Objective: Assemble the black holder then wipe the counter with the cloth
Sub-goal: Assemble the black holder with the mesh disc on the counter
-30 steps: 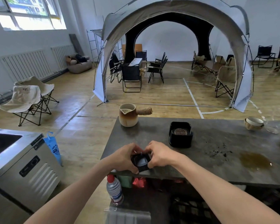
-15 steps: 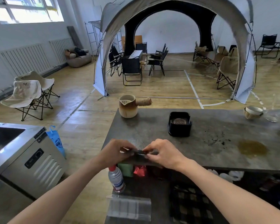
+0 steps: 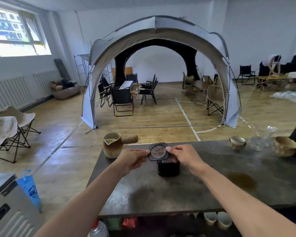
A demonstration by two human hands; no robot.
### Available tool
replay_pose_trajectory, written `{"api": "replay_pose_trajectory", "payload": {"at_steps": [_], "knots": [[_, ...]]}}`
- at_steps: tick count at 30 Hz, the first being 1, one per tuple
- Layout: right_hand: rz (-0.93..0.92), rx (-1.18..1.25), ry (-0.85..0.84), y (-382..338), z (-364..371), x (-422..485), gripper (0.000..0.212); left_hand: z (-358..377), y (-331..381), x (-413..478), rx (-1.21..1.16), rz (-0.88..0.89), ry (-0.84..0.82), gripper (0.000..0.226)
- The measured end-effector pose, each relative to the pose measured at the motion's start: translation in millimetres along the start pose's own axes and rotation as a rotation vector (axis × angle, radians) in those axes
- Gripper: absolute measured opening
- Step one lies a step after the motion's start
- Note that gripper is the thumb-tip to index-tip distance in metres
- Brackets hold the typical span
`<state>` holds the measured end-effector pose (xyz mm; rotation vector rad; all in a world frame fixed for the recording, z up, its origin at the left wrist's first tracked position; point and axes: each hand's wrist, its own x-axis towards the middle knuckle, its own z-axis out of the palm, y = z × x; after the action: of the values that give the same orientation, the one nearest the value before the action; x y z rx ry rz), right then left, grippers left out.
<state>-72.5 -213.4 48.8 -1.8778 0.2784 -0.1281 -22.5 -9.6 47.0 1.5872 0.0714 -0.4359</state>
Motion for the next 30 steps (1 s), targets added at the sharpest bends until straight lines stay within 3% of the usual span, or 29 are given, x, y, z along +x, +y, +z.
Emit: {"api": "replay_pose_trajectory", "payload": {"at_steps": [3, 6, 12, 17, 19, 23, 24, 27, 30], "knots": [[0.085, 0.039, 0.071, 8, -18, 21, 0.029, 23, 8, 28, 0.107, -0.025, 0.019, 0.007], [0.209, 0.084, 0.102, 22, -25, 37, 0.021, 37, 5, 44, 0.177, -0.023, 0.047, 0.012], [0.366, 0.027, 0.052, 45, -22, 55, 0.034, 38, -16, 63, 0.218, -0.079, 0.101, 0.023], [0.433, 0.051, 0.026, 52, -19, 58, 0.028, 35, -24, 68, 0.222, -0.106, 0.104, 0.030], [0.411, 0.055, 0.011, 53, -19, 57, 0.025, 34, -26, 68, 0.249, -0.067, 0.112, 0.036], [0.153, -0.012, 0.002, 55, -31, 51, 0.006, 28, -27, 64, 0.323, 0.162, 0.105, 0.035], [0.072, -0.111, -0.007, 59, -36, 51, 0.017, 26, -29, 62, 0.393, 0.226, 0.080, 0.044], [-0.062, -0.471, -0.165, 69, -40, 49, 0.077, 23, -40, 58, 0.626, 0.338, -0.090, 0.085], [-0.073, -0.476, -0.254, 71, -30, 50, 0.105, 30, -53, 58, 0.733, 0.393, -0.136, 0.097]]}}
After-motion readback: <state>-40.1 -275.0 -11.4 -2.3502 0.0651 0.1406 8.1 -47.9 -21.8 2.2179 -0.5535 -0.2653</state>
